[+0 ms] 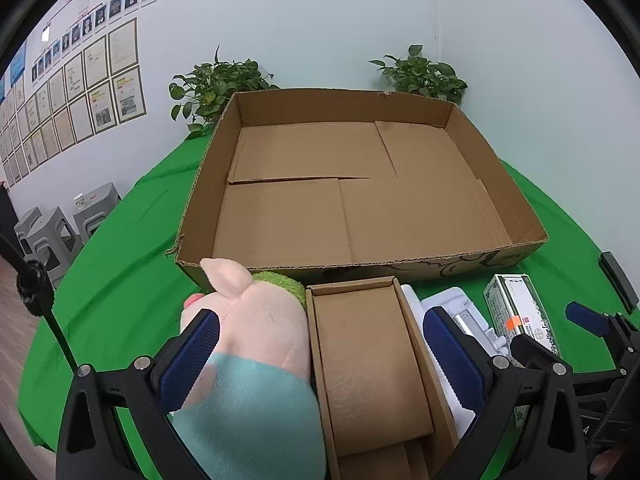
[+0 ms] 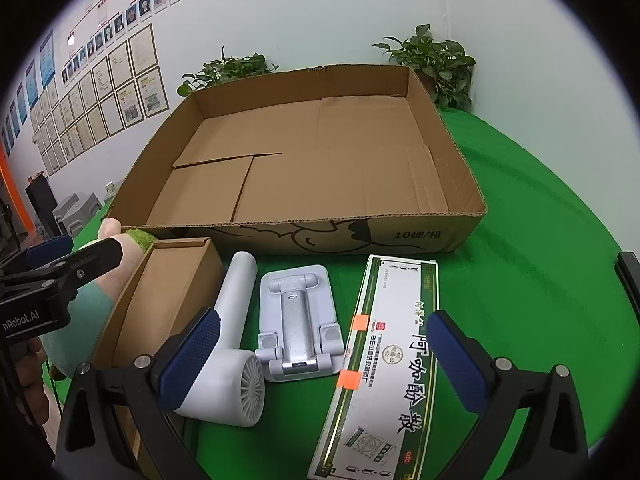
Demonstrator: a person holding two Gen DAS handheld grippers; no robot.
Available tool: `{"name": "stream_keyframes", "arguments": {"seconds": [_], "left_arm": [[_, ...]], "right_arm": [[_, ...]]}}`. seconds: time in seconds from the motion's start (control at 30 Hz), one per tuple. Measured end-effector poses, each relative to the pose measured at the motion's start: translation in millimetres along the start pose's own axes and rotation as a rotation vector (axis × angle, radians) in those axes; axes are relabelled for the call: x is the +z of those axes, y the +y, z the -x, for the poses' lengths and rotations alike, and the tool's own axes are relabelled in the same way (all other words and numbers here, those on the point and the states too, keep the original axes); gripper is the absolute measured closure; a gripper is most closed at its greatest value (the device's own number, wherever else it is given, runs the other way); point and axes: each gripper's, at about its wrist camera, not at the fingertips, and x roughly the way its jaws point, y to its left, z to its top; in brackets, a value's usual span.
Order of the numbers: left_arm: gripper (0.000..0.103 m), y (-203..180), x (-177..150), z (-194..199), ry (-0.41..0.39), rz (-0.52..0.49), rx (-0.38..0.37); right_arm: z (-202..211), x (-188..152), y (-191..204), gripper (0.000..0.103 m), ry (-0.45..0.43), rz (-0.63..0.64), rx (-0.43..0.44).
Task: Organize objects
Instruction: 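Grasp the pink-and-teal plush pig with the left gripper, then lift the plush pig with the left gripper and carry it over the large box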
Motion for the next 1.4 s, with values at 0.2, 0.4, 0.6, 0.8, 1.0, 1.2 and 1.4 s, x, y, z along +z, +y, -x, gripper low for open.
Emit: {"name": "stream_keyframes", "arguments": {"seconds": [0.2, 0.4, 0.6, 0.8, 1.0, 1.2, 1.4], "left_arm": [[0.000, 7, -6, 8, -0.011, 0.021, -0.014], [0.000, 17, -9, 17, -0.015, 0.042, -0.001], [0.000, 28, -14, 24, -0.008, 0.044, -0.003], [0.000, 47, -18, 33, -0.003, 0.056, -0.009], [0.000, 79, -41, 36, 0.062, 0.090, -0.055], [0.000, 110, -68, 25, 0.128, 0.194, -0.170], [0.023, 120, -79, 13, 0.160, 0.248, -0.335]], "right_arm": [[3, -4, 9, 0.000, -0.008, 0.020, 0.002], [5, -5, 14, 0.000, -0.010, 0.015, 0.028], [8, -4, 22, 0.000, -0.017, 0.028, 0.029], [15, -1, 36, 0.000, -0.043, 0.077, 0.048], [31, 4, 55, 0.000, -0.088, 0.124, 0.282], [36, 12, 74, 0.000, -0.068, 0.121, 0.540], [28, 17, 102, 0.000, -0.011, 0.107, 0.609]]}}
